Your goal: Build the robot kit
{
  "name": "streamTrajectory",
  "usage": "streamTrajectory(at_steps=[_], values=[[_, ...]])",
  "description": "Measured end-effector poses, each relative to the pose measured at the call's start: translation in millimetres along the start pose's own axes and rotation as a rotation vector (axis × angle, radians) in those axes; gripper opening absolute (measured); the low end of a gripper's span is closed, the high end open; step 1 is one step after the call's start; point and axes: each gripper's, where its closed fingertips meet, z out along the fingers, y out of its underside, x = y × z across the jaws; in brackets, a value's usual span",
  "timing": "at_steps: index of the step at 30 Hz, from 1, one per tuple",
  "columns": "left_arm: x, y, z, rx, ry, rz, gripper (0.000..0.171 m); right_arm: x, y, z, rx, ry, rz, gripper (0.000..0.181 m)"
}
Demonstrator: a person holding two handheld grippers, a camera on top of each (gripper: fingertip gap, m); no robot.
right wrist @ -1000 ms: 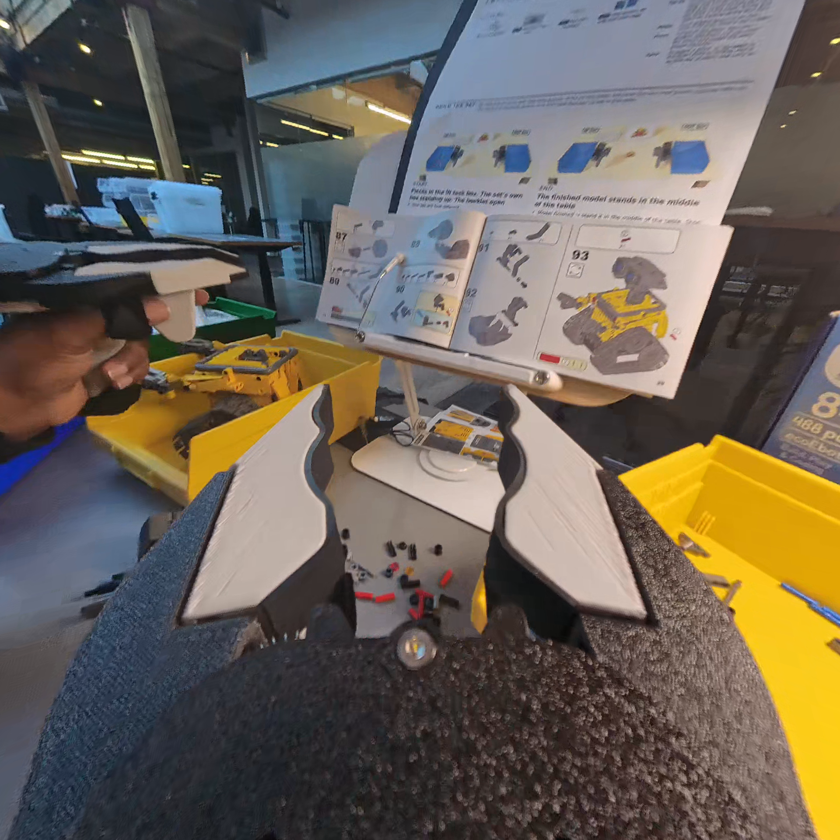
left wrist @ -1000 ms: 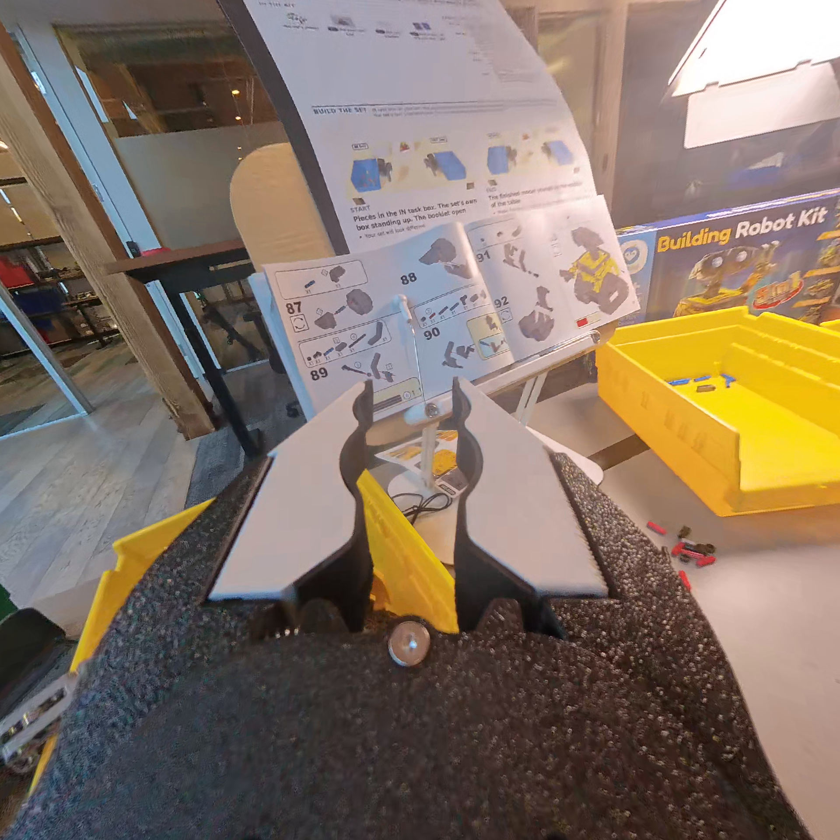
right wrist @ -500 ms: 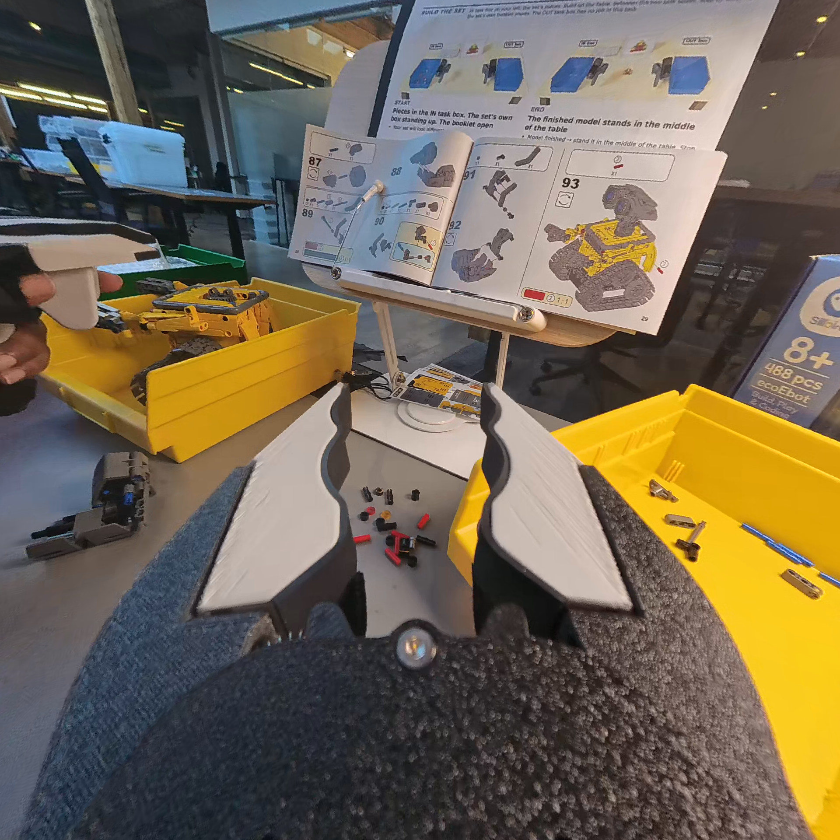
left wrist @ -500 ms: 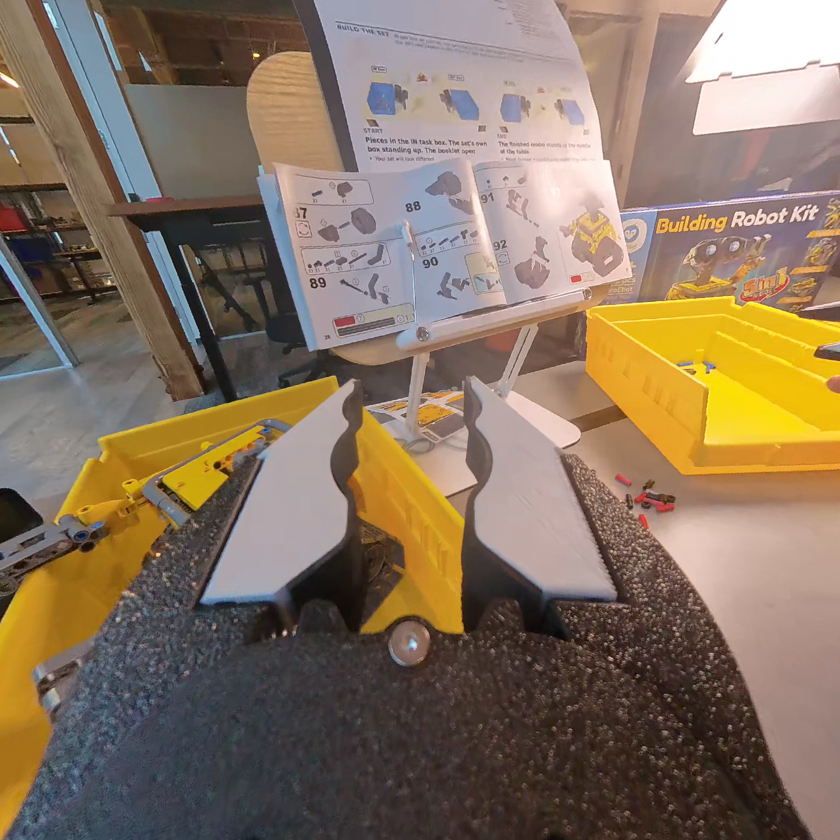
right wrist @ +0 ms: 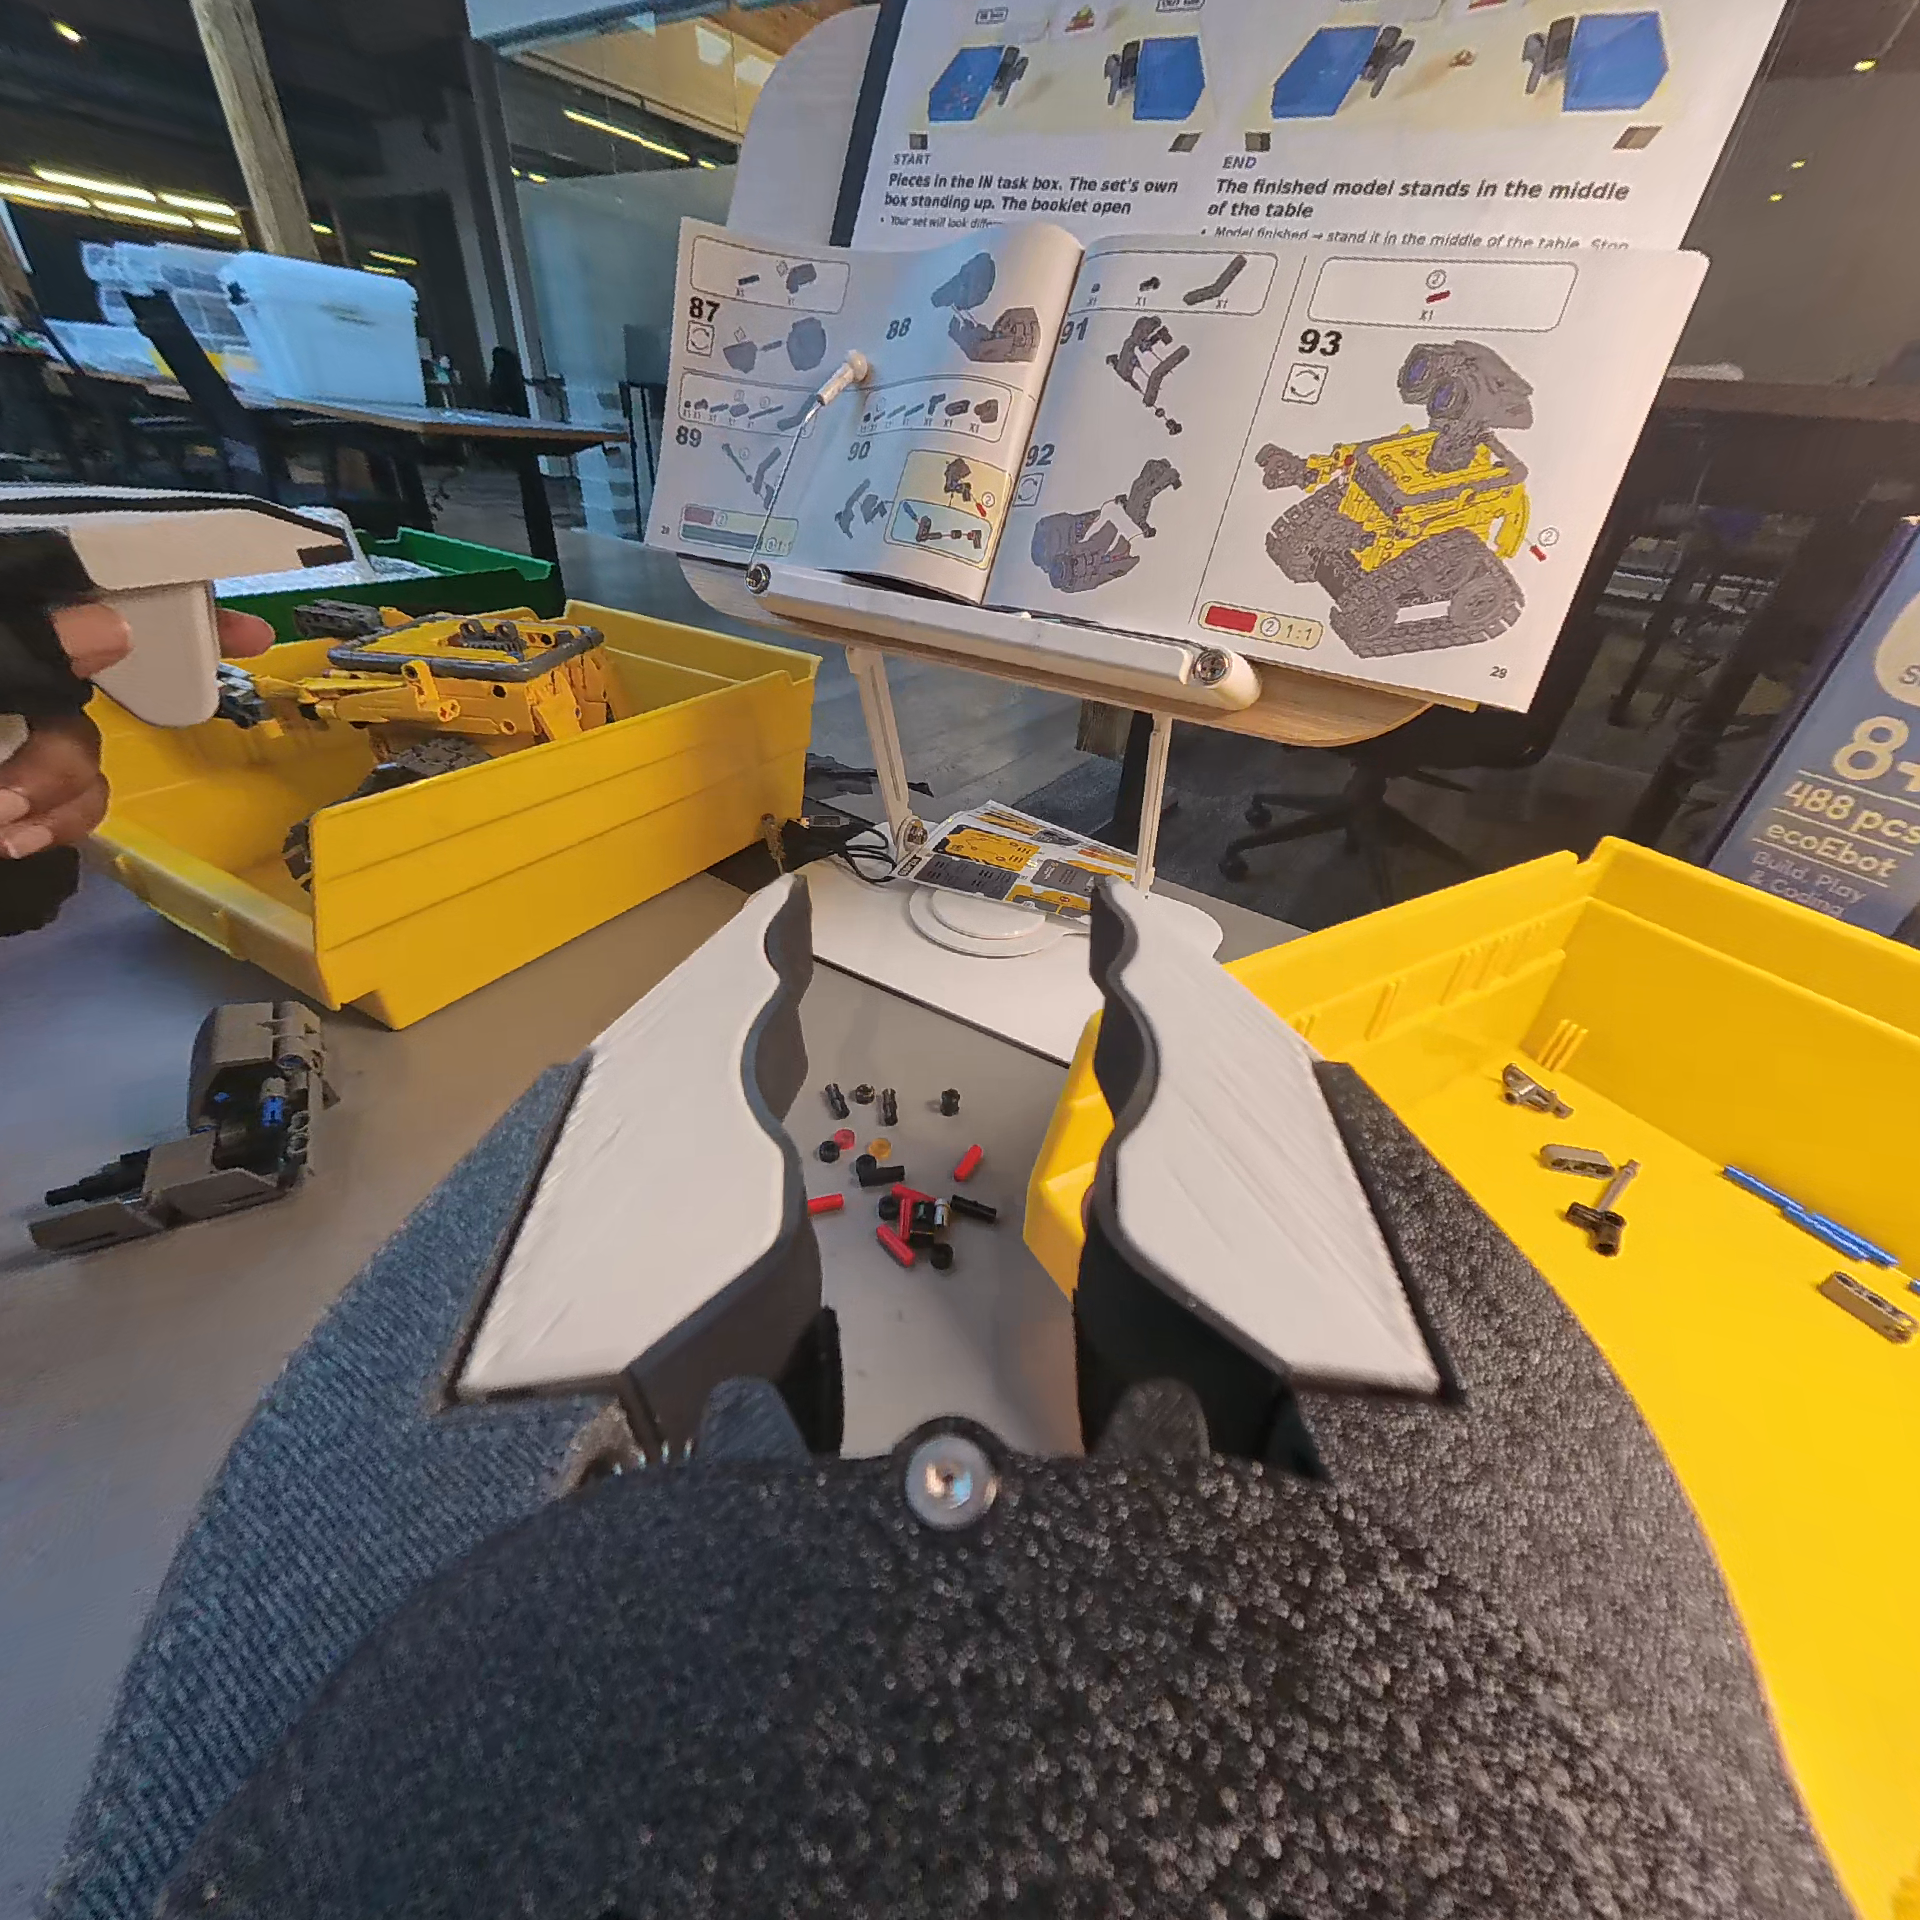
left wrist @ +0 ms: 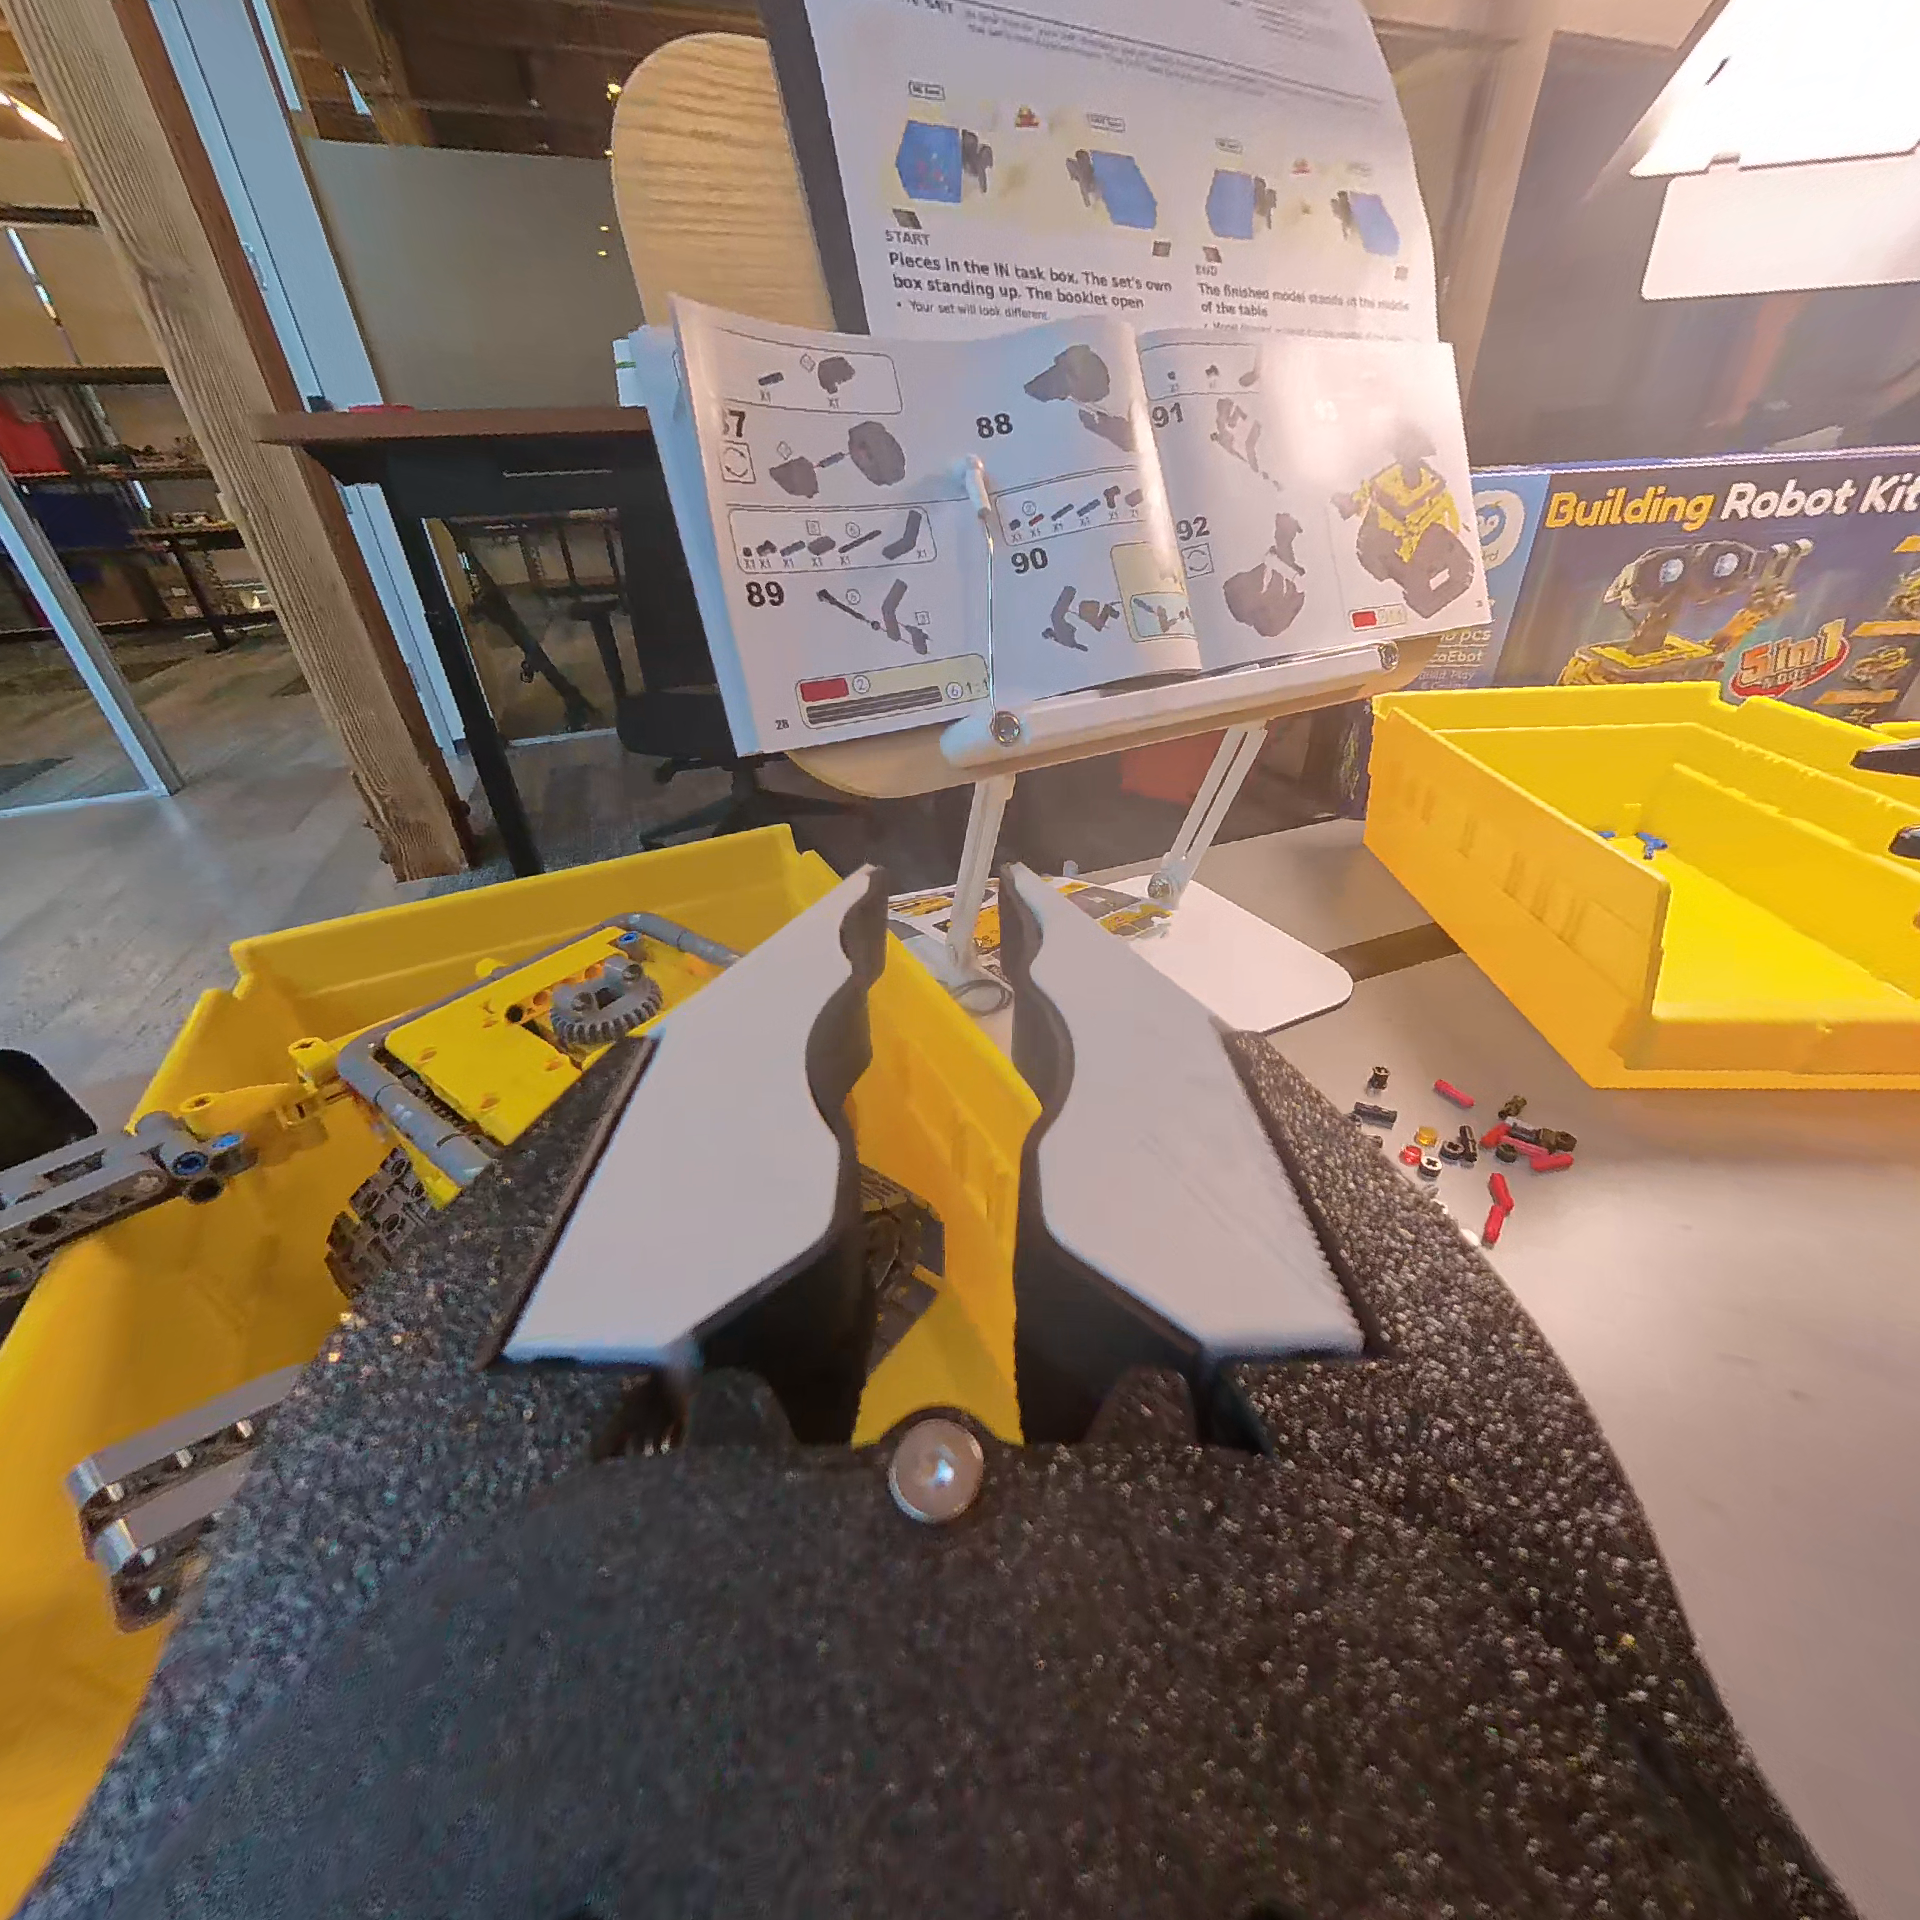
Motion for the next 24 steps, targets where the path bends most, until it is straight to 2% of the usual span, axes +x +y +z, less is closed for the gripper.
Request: streamTrajectory(at_steps=[4, 19, 24], values=[[-3, 0, 0, -0.001, -0.009, 0.002, 0.0, 0, 1, 0, 0.006, -0.002, 0.004, 0.051], [-14, 5, 2, 0.005, -0.084, 0.063, 0.0, -5, 7, 3, 0.003, -0.025, -0.002, 0.051], [-14, 8, 3, -0.006, -0.072, 0.036, 0.0, -10, 15, 5, -0.023, -0.044, -0.008, 0.05]])
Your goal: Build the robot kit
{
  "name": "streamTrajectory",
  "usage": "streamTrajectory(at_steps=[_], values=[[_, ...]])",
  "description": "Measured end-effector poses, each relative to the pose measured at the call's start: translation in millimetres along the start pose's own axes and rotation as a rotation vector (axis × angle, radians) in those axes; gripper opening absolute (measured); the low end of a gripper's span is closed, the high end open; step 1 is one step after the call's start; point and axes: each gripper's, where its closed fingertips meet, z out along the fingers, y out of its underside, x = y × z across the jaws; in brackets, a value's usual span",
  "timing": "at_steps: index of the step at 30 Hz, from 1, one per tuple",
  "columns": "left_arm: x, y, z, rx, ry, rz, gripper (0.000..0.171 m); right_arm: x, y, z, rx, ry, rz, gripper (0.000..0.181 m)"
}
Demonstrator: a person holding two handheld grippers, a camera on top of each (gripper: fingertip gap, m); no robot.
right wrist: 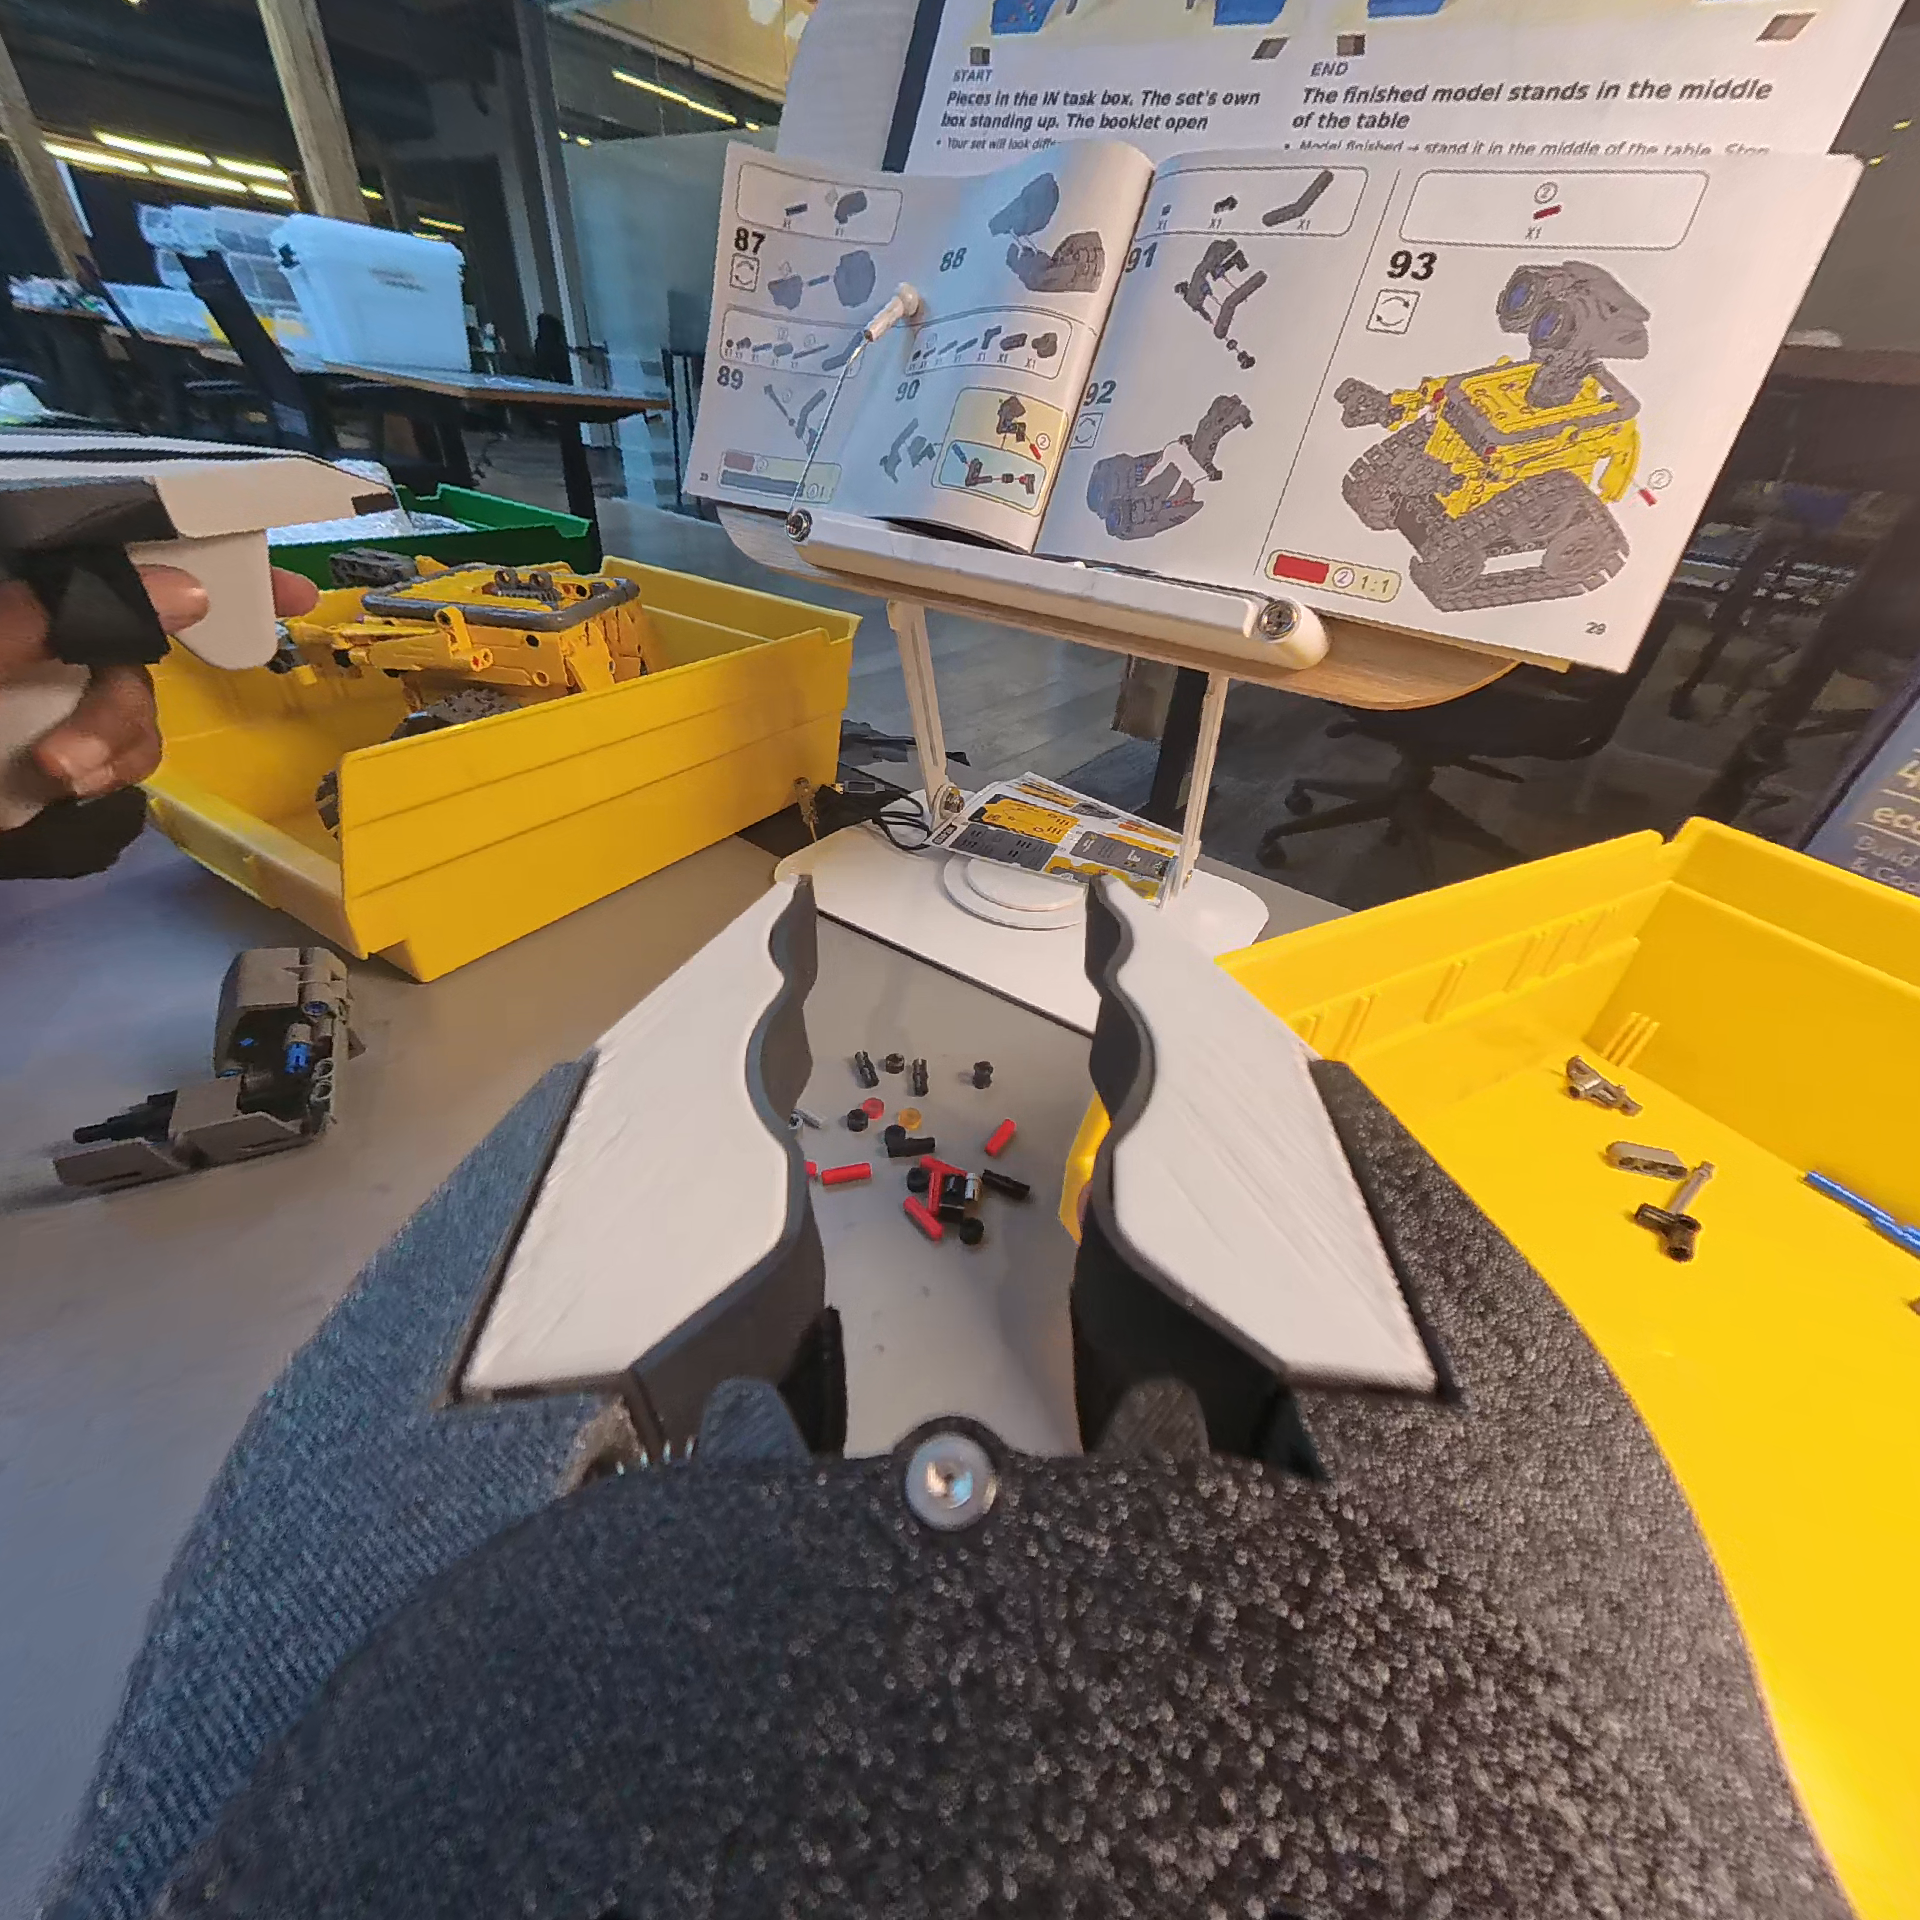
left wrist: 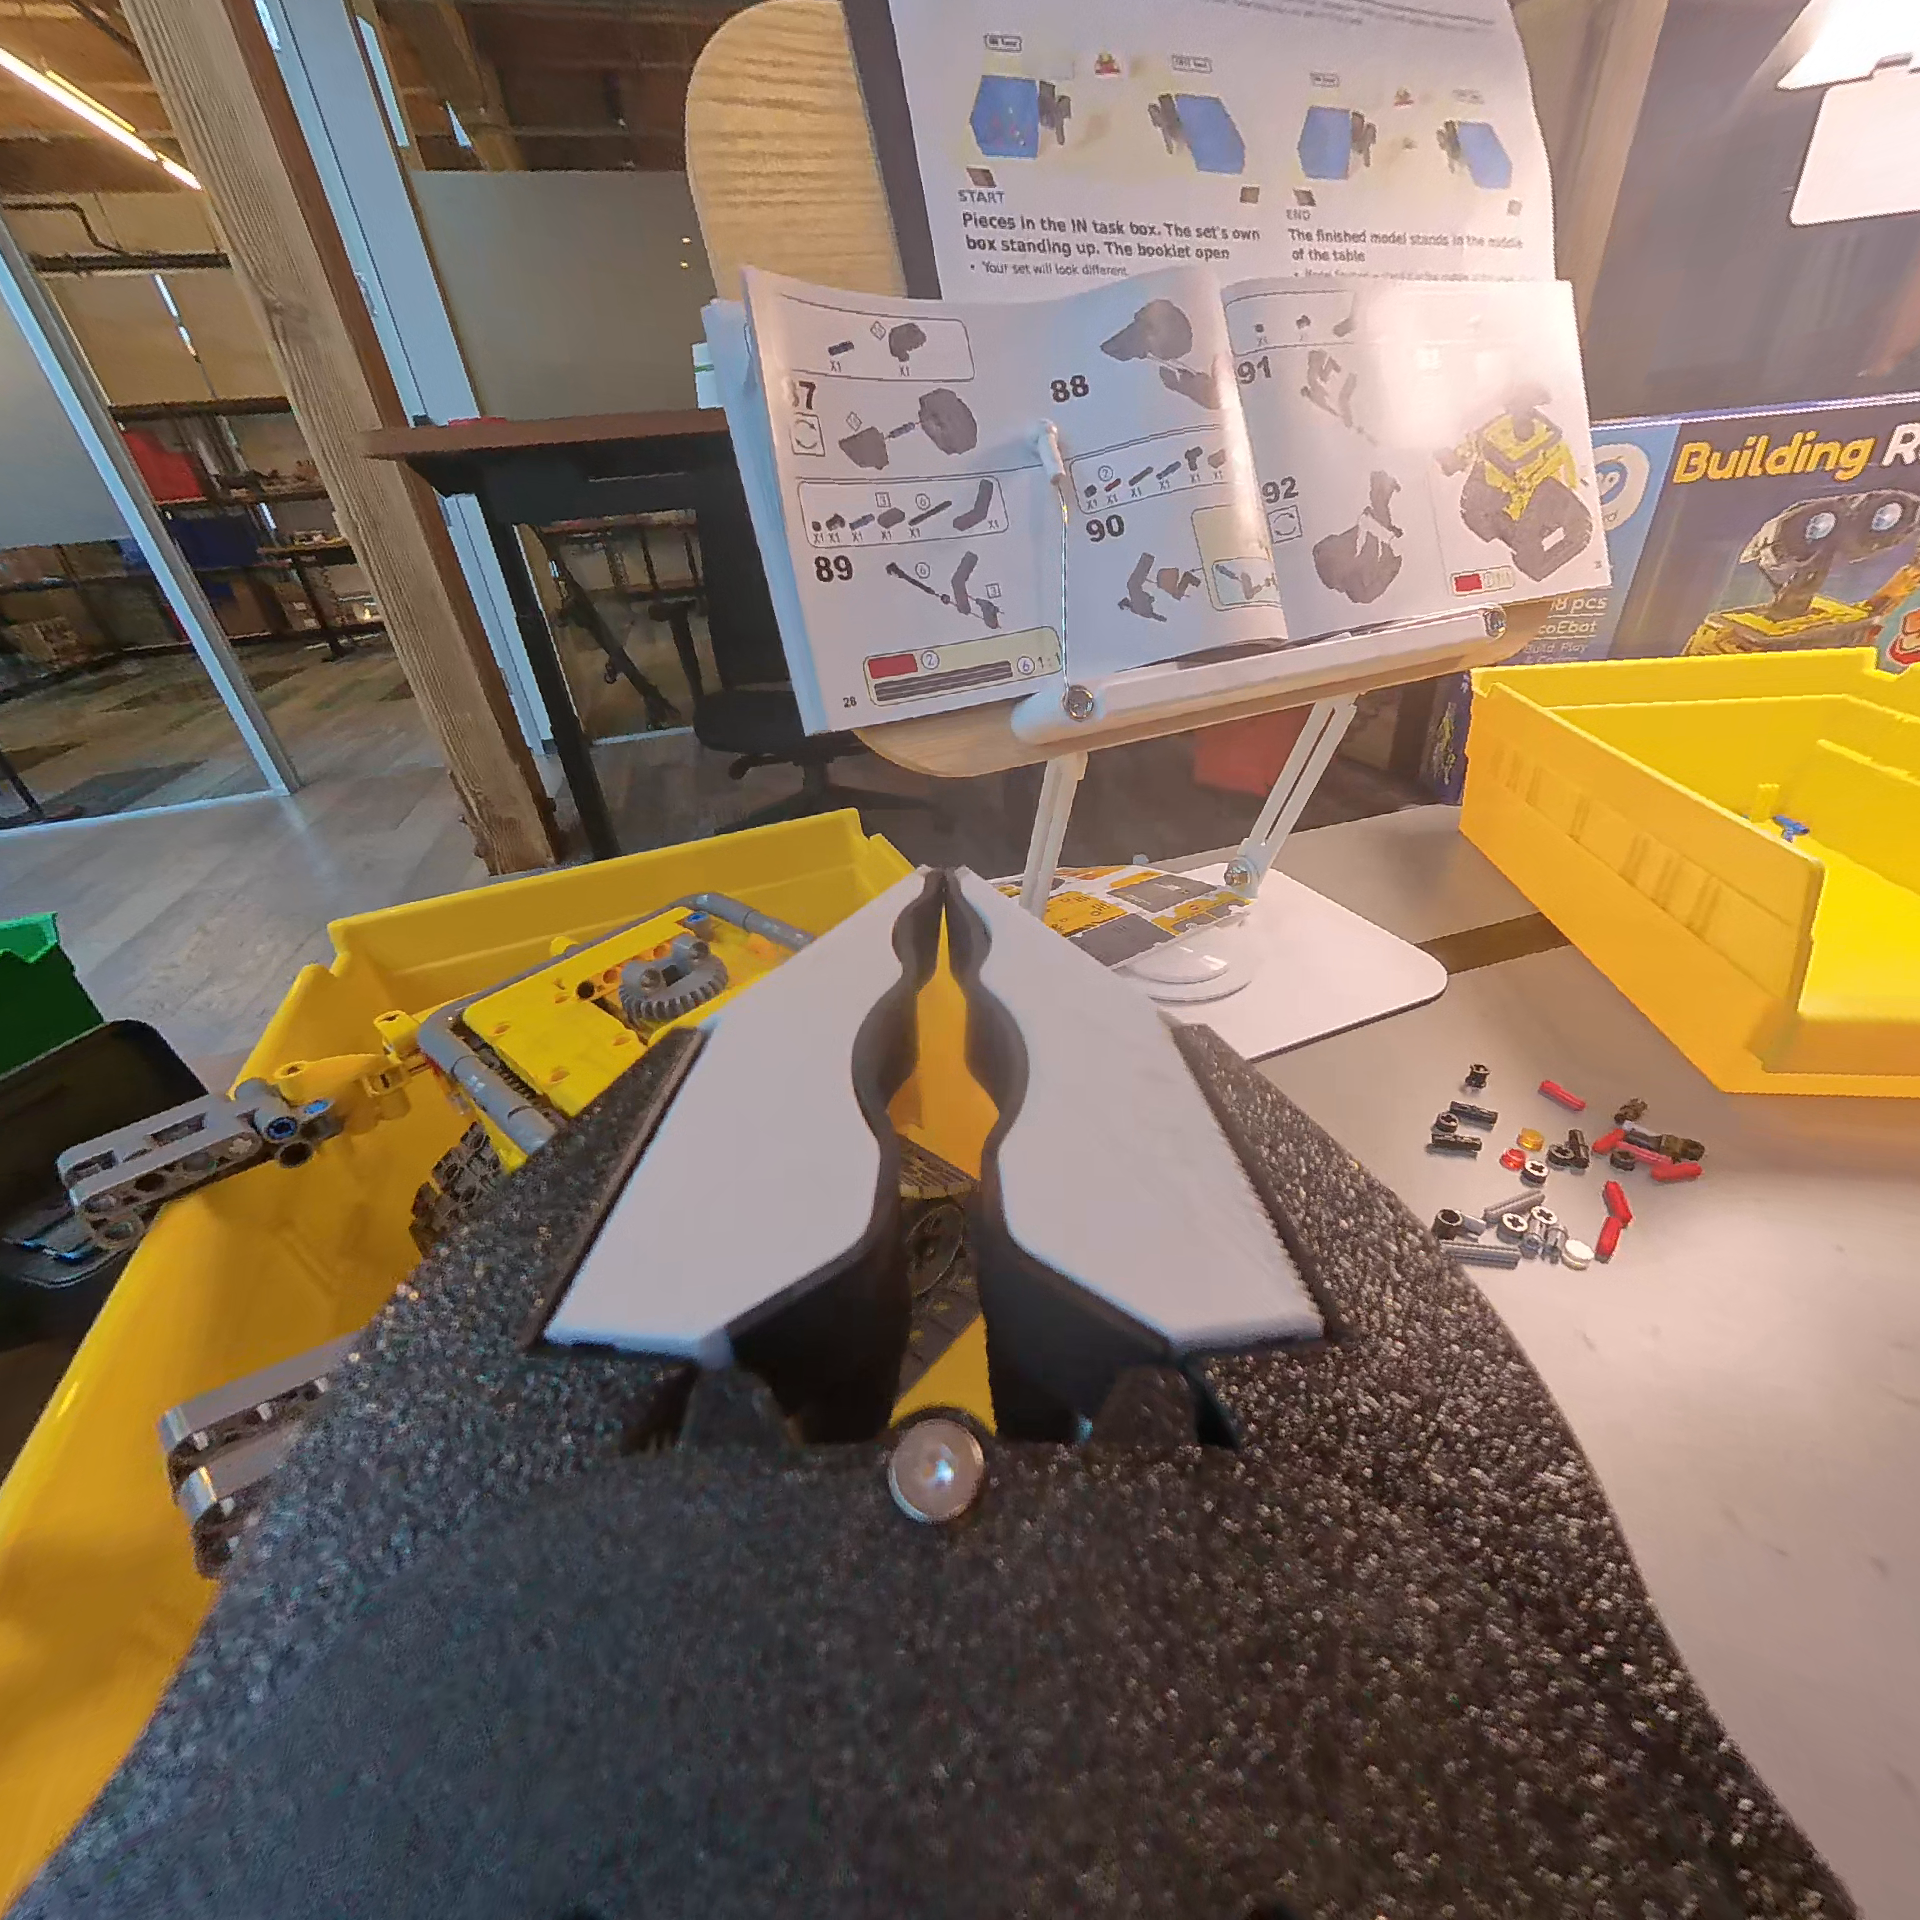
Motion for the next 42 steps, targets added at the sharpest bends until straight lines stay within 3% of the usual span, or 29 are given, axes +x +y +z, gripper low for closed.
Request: streamTrajectory(at_steps=[42], values=[[2, -1, 7, -0.039, 0.034, -0.018, 0.005, -16, 15, 7, -0.038, -0.057, -0.013, 0.047]])
